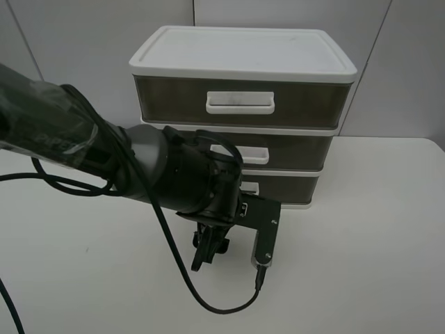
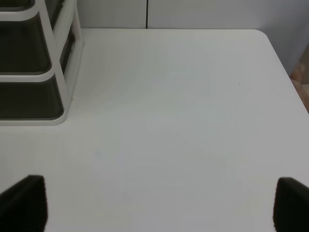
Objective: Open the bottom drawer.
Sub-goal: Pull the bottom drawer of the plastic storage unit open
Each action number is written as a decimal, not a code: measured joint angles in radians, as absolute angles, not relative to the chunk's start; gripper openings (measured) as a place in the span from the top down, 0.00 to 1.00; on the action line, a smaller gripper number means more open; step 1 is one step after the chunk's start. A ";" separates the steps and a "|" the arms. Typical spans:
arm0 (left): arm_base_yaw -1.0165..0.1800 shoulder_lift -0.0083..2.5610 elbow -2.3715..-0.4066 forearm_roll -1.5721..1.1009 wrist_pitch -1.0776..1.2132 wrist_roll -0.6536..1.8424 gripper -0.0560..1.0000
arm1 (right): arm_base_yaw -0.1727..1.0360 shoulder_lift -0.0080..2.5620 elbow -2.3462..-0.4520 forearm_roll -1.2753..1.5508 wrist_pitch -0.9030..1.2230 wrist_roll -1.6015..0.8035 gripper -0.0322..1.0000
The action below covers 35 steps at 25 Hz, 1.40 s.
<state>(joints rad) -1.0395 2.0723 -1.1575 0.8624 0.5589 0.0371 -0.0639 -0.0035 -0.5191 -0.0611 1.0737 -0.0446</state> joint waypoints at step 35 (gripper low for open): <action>-1.040 2.009 -1.165 0.483 0.555 0.037 0.20 | -0.064 -0.004 -0.519 -0.061 1.074 -0.045 0.17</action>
<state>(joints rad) -1.0395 2.0090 -1.1654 0.4834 0.5550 0.0367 -0.0639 -0.0035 -0.5191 -0.0611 1.0737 -0.0446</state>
